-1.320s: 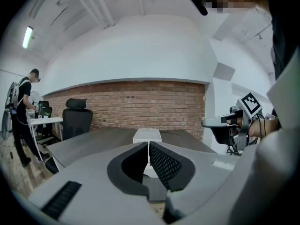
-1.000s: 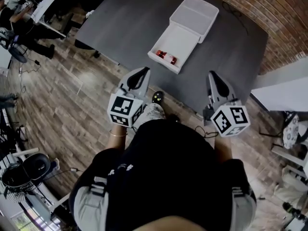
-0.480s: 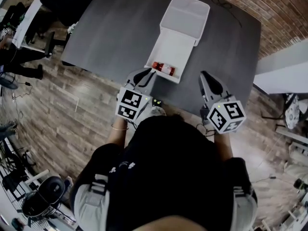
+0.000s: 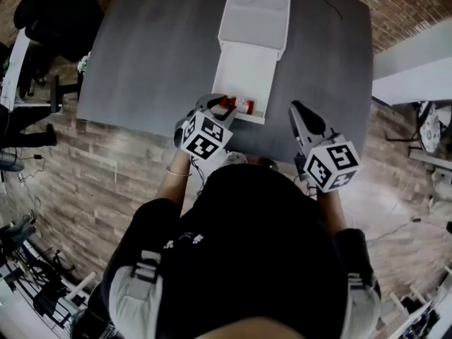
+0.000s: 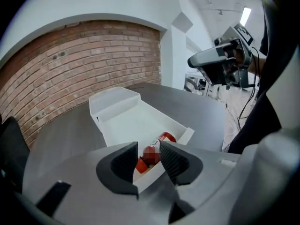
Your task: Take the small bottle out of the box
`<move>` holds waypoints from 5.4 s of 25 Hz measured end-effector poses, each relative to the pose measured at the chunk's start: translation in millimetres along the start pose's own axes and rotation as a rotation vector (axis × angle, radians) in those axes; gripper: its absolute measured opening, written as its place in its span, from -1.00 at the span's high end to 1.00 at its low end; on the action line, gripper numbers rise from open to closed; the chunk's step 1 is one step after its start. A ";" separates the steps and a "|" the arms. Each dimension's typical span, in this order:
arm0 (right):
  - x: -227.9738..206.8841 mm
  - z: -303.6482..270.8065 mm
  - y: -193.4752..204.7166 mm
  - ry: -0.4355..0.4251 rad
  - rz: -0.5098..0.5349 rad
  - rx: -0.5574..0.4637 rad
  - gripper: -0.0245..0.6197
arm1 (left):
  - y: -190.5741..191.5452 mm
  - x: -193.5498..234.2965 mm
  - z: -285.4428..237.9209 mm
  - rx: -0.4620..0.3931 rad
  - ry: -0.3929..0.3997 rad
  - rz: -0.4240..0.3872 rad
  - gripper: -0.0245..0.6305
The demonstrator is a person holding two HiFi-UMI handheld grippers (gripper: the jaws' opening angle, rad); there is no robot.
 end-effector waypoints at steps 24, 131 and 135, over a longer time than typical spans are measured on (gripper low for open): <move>41.1 -86.6 96.1 -0.375 0.407 0.540 0.49 | 4.9 17.1 -39.5 0.043 0.086 -0.129 0.43; 19.6 24.2 -88.8 -0.113 0.139 -0.293 0.32 | -157.9 -14.4 135.8 -0.685 -0.351 0.190 0.90; 21.4 19.4 -88.7 -0.122 0.135 -0.285 0.32 | -157.0 -10.6 137.0 -0.684 -0.361 0.193 0.90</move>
Point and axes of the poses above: the fingertips, and each gripper's own axes: z backward along the fingers, x to its left, y out of its underside, the point moved 3 cm from there along z, backward along the fingers, and after that the axes turned 10 degrees about -x, right-handed, at the moved point
